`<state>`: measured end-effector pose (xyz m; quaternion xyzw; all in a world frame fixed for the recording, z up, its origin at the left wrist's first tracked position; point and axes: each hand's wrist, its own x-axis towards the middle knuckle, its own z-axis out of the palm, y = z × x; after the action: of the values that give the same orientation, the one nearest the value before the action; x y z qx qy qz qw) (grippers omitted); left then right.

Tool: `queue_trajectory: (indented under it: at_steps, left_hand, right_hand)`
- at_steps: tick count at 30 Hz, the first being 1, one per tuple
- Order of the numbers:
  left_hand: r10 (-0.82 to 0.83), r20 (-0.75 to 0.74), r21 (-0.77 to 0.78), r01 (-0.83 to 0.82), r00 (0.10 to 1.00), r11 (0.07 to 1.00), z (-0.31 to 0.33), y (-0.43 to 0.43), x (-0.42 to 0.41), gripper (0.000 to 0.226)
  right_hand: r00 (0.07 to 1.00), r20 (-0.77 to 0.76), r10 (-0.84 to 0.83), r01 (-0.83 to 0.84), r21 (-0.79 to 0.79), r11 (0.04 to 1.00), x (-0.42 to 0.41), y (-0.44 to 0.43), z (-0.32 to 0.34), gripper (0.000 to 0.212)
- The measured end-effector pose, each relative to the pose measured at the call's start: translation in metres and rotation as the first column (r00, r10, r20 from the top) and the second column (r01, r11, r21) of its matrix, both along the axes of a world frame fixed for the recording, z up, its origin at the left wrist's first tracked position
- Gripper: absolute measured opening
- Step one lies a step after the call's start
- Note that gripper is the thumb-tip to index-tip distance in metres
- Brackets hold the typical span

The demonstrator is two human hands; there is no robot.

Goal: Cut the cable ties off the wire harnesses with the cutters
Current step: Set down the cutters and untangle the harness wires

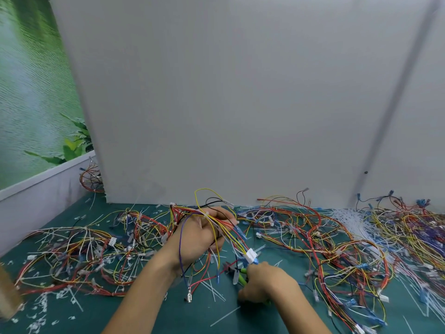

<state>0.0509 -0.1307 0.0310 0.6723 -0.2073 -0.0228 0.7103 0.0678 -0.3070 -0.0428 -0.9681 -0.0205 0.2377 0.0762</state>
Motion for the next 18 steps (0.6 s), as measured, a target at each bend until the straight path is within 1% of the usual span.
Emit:
queue_trajectory:
  at_steps: [2, 3, 5, 7, 10, 12, 13, 14, 15, 16, 17, 18]
  left_hand:
    - [0.009, -0.023, 0.037, -0.008, 1.0, 0.999, -0.001, -0.003, -0.002, 0.024]
    - [0.022, -0.041, 0.058, -0.02, 0.999, 0.998, -0.001, -0.004, -0.002, 0.022]
    - [0.037, -0.076, 0.089, -0.03, 0.996, 0.996, -0.002, -0.006, -0.003, 0.007]
    - [0.046, -0.104, 0.112, -0.034, 0.993, 0.993, -0.003, -0.007, -0.004, 0.003]
    - [0.071, -0.131, 0.121, -0.055, 0.989, 0.991, -0.003, -0.009, -0.003, 0.004]
    - [0.07, -0.134, 0.124, -0.054, 0.988, 0.991, -0.002, -0.009, -0.004, 0.004]
    - [0.068, -0.13, 0.129, -0.051, 0.989, 0.99, -0.002, -0.009, -0.004, 0.005]
    - [0.071, -0.121, 0.141, -0.054, 0.99, 0.989, -0.002, -0.009, -0.003, 0.007]
    - [0.08, -0.105, 0.154, -0.064, 0.991, 0.986, -0.002, -0.009, -0.003, 0.01]
    - [0.091, -0.086, 0.163, -0.076, 0.992, 0.984, -0.003, -0.01, -0.003, 0.014]
    - [0.101, -0.079, 0.163, -0.087, 0.992, 0.983, -0.005, -0.011, -0.002, 0.016]
    - [0.104, -0.081, 0.162, -0.09, 0.991, 0.983, -0.006, -0.012, -0.001, 0.019]
  right_hand:
    - [1.0, 0.002, 0.013, -0.013, -0.033, 0.999, -0.002, 0.002, 0.001, 0.073]
    - [1.0, 0.001, 0.019, -0.019, -0.053, 0.998, -0.004, 0.003, 0.002, 0.074]
    - [0.999, -0.001, 0.039, -0.039, -0.091, 0.995, -0.006, 0.006, 0.002, 0.074]
    - [0.998, 0.006, 0.062, -0.061, -0.113, 0.992, -0.008, 0.008, 0.003, 0.071]
    - [0.997, 0.058, 0.049, -0.046, -0.054, 0.997, -0.008, 0.004, 0.01, 0.071]
    - [0.994, 0.105, 0.031, -0.038, 0.068, 0.997, -0.006, -0.005, 0.021, 0.071]
    - [0.989, 0.148, 0.025, -0.049, 0.155, 0.987, -0.004, -0.011, 0.029, 0.064]
    - [0.976, 0.217, 0.016, -0.073, 0.26, 0.963, -0.001, -0.017, 0.038, 0.053]
    - [0.952, 0.305, -0.029, -0.097, 0.388, 0.916, 0.001, -0.023, 0.046, 0.038]
    - [0.915, 0.386, -0.117, -0.116, 0.528, 0.841, 0.001, -0.027, 0.053, 0.025]
    - [0.874, 0.434, -0.217, -0.144, 0.66, 0.737, 0.001, -0.031, 0.06, 0.016]
    - [0.845, 0.44, -0.303, -0.183, 0.772, 0.609, -0.001, -0.033, 0.067, 0.012]
